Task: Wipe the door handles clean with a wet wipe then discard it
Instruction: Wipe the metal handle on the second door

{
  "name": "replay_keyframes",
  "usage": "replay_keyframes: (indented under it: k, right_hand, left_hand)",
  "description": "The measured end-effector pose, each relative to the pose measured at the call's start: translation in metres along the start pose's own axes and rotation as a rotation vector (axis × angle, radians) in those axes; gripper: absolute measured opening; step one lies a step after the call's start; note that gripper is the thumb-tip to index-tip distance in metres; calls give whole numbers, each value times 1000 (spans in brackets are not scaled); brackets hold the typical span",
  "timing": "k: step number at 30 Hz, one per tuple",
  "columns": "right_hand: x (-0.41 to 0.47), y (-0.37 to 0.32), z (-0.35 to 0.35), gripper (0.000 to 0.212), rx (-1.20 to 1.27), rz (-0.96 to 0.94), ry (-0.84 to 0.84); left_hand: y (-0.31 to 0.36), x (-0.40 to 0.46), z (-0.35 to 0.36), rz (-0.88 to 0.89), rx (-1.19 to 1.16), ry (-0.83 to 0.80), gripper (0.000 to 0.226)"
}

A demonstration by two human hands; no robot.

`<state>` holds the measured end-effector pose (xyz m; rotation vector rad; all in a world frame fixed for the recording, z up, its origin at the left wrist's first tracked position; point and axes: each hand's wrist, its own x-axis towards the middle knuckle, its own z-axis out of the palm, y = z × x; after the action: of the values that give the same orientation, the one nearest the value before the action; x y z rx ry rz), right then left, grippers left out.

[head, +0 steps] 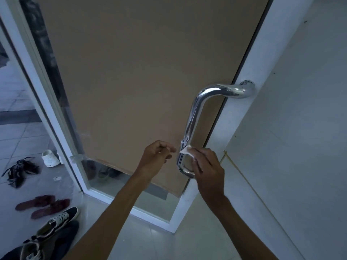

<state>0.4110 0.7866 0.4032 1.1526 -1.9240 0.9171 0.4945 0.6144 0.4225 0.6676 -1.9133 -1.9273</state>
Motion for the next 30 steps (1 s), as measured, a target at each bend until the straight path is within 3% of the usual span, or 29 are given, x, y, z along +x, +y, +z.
replay_keyframes:
  k: [3, 8, 12, 17, 21, 25, 30]
  right_hand:
    - [31, 0, -5, 22, -52, 2, 119]
    - [104, -7, -28, 22, -247, -78, 468]
    - [134, -4, -46, 14, -376, -108, 612]
    - [133, 0, -48, 23, -472, 2, 497]
    - [128, -4, -45, 26, -501, -61, 381]
    - [133, -6, -50, 26, -543, 39, 415]
    - [131, -3, -52, 28, -601, -25, 341]
  left_hand:
    - [15, 14, -3, 117, 51, -4, 18]
    - [54, 35, -8, 372, 95, -84, 21]
    - [84, 42, -7, 484, 71, -173, 26]
    - [104, 50, -1, 541, 21, -258, 25]
    - [112, 58, 4, 553, 10, -283, 18]
    - [112, 63, 7, 541, -12, -299, 14]
    - [111, 66, 6, 533, -26, -316, 13]
